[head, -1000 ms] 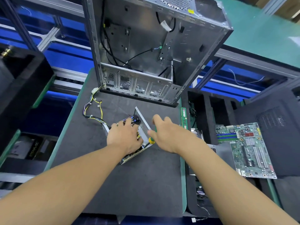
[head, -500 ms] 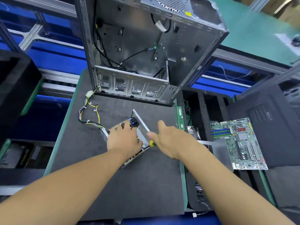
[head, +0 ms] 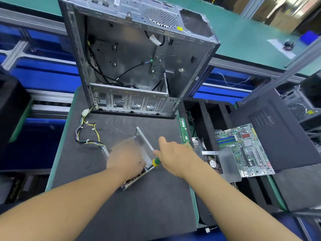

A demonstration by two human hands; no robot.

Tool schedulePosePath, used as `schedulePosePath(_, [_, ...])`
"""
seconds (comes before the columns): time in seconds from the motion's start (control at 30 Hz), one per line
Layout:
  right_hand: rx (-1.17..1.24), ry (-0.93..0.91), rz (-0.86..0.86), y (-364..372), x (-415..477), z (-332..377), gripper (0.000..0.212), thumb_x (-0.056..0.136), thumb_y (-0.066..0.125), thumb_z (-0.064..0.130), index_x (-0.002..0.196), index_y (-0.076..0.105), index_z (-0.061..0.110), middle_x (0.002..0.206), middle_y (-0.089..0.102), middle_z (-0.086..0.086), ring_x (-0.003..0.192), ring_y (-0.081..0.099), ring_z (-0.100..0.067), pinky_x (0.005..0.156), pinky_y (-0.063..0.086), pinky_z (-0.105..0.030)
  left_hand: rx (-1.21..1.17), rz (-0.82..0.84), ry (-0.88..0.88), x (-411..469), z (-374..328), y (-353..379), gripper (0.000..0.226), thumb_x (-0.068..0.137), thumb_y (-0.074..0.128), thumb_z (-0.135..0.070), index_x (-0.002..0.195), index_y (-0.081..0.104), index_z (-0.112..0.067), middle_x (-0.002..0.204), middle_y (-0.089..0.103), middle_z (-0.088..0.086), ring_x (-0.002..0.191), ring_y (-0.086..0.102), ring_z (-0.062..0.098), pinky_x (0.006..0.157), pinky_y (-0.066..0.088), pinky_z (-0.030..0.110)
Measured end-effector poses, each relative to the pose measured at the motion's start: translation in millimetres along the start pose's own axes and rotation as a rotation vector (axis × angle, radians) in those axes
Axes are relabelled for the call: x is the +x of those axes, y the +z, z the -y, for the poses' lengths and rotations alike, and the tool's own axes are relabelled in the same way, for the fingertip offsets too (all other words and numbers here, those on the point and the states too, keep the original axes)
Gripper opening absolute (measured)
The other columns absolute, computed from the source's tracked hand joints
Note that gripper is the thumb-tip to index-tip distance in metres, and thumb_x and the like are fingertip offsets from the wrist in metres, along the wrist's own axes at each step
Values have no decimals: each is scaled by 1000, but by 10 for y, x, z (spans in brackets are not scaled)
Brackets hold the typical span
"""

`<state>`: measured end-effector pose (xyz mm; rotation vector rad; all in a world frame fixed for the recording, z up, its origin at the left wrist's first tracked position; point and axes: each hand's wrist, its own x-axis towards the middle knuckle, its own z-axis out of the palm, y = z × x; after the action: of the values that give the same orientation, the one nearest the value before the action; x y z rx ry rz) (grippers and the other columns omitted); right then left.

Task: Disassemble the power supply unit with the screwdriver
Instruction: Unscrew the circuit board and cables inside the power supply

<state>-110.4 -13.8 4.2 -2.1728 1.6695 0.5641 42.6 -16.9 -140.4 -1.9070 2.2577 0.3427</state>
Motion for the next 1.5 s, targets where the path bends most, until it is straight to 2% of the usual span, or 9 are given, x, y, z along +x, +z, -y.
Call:
schedulePosePath(0.17, [175, -179, 109, -7, -63, 126, 24, 95, 47, 14, 117, 38, 14, 116, 38, -7, 99, 43, -30, 82, 45, -46, 33, 8, 182, -41, 145, -8, 58, 88, 27, -58, 136, 48, -34, 153, 34, 4, 130, 46, 28, 98, 38, 45])
schedulePosePath(0.43, [39, -31, 9, 53, -153, 220, 28, 104, 33, 44, 96, 29, 17, 73, 42, -2, 71, 46, -33, 61, 37, -40, 69, -26, 144, -58, 116, 15, 56, 88, 30, -61, 133, 50, -35, 160, 26, 1, 137, 35, 31, 99, 35, 47])
schedulePosePath(0.6, [238, -71, 150, 37, -176, 139, 26, 97, 45, 22, 122, 40, 19, 120, 41, -6, 103, 46, -29, 90, 44, -45, 70, -57, 137, -53, 97, 16, 56, 88, 32, -59, 137, 46, -34, 163, 21, 3, 135, 36, 33, 96, 36, 47])
schedulePosePath(0.7, [241, -18, 113, 53, -188, 137, 28, 96, 46, 25, 123, 40, 19, 117, 41, -7, 108, 46, -30, 91, 44, -45, 75, -54, 129, -46, 93, 21, 57, 88, 33, -58, 138, 45, -33, 164, 17, 4, 135, 36, 34, 96, 37, 47])
schedulePosePath(0.9, [10, -16, -42, 73, -177, 264, 25, 105, 34, 39, 96, 27, 16, 88, 53, -9, 70, 46, -32, 55, 33, -38, 37, -60, 137, -31, 106, 59, 57, 88, 32, -58, 137, 45, -31, 165, 17, 3, 138, 38, 29, 98, 38, 46])
schedulePosePath(1.07, [212, -141, 154, -5, -183, 226, 25, 96, 51, 23, 116, 39, 15, 115, 38, -6, 90, 45, -29, 76, 43, -41, 4, -59, 136, -39, 105, 68, 52, 88, 35, -60, 133, 47, -36, 165, 18, 3, 138, 40, 29, 102, 37, 46])
schedulePosePath(1.23, [72, 99, 73, 38, -200, 219, 41, 97, 36, 60, 103, 32, 20, 110, 52, -9, 94, 49, -30, 70, 38, -40, 0, -48, 134, -32, 105, 50, 55, 88, 32, -57, 134, 47, -32, 165, 17, 2, 138, 40, 27, 100, 38, 45])
schedulePosePath(1.37, [108, 29, 11, 43, -190, 207, 25, 103, 36, 42, 102, 34, 17, 93, 48, -7, 84, 49, -32, 69, 38, -39, 5, -58, 139, -43, 110, 50, 55, 87, 33, -57, 133, 48, -32, 165, 17, 2, 136, 44, 24, 97, 38, 44])
schedulePosePath(1.5, [204, -51, 104, 20, -189, 195, 29, 93, 50, 16, 119, 38, 18, 116, 36, -7, 105, 42, -30, 78, 40, -39, -4, -58, 133, -48, 111, 39, 56, 88, 34, -57, 136, 47, -32, 165, 17, 1, 135, 46, 24, 98, 39, 44])
